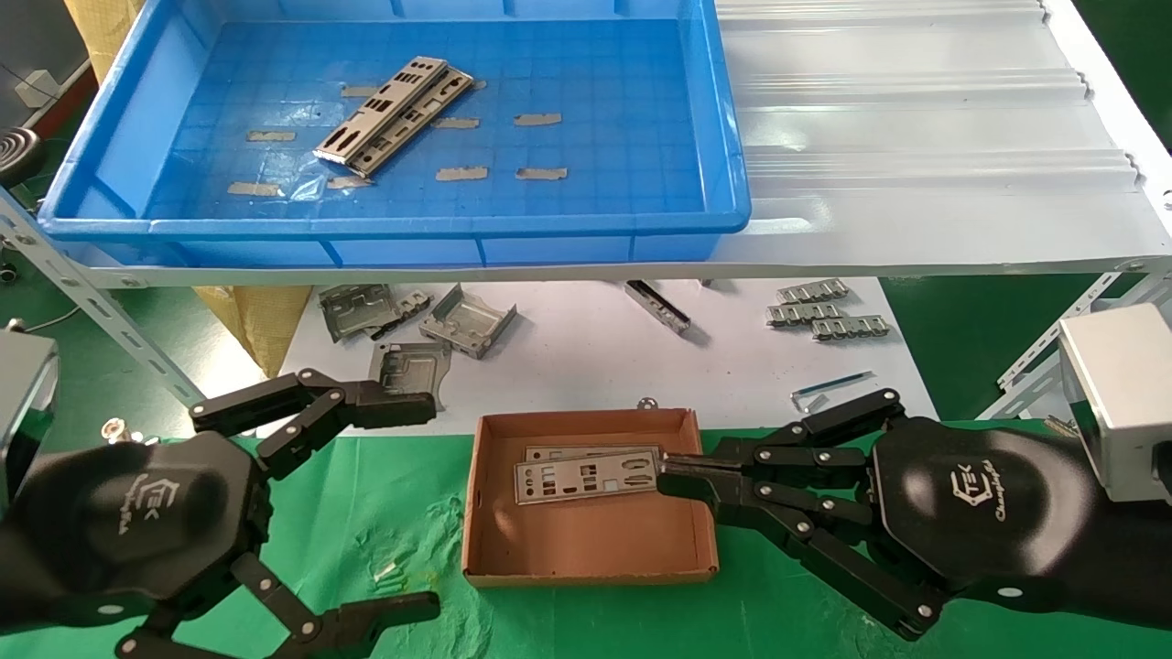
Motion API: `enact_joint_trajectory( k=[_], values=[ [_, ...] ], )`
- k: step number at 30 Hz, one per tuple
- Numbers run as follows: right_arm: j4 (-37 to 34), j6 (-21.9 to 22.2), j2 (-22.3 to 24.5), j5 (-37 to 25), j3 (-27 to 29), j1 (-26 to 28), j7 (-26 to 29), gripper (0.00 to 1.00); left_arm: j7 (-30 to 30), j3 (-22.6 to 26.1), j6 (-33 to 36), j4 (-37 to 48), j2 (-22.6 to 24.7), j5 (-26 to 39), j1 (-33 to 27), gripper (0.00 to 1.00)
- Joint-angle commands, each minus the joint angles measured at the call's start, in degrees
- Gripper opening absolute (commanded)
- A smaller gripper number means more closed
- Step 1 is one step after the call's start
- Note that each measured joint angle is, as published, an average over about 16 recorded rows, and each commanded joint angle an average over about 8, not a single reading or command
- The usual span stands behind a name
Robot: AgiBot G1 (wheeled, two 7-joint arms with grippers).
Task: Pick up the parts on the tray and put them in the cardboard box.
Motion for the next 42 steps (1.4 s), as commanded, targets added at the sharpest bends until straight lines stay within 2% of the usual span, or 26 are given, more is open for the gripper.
enact_joint_trajectory(
  k=[1, 8, 14, 22, 28, 35, 42],
  values=[
    [0.0, 0.0, 0.0, 0.0, 0.0, 0.0, 0.0, 0.0, 0.0, 0.0, 0.1, 0.1, 0.0, -0.1, 0.2, 1.0],
    [0.0, 0.0, 0.0, 0.0, 0.0, 0.0, 0.0, 0.0, -1.4, 0.7, -1.6, -0.4, 1.3, 2.3, -4.3, 1.0],
    [0.0, 0.0, 0.0, 0.0, 0.0, 0.0, 0.0, 0.0, -5.7, 4.1, -3.7, 5.3, 5.4, 9.3, -16.0, 1.0],
    [0.0, 0.0, 0.0, 0.0, 0.0, 0.0, 0.0, 0.0, -7.1, 10.3, -6.2, 27.0, 14.1, 23.4, -35.8, 1.0],
    [0.0, 0.0, 0.0, 0.0, 0.0, 0.0, 0.0, 0.0, -5.4, 13.7, -11.5, 45.5, 20.8, 31.0, -46.0, 1.0],
    [0.0, 0.0, 0.0, 0.0, 0.0, 0.0, 0.0, 0.0, -3.3, 14.6, -24.7, 60.5, 27.0, 34.7, -50.6, 1.0],
    [0.0, 0.0, 0.0, 0.0, 0.0, 0.0, 0.0, 0.0, -1.6, 14.8, -29.1, 67.0, 30.7, 35.3, -51.2, 1.0]
  ],
)
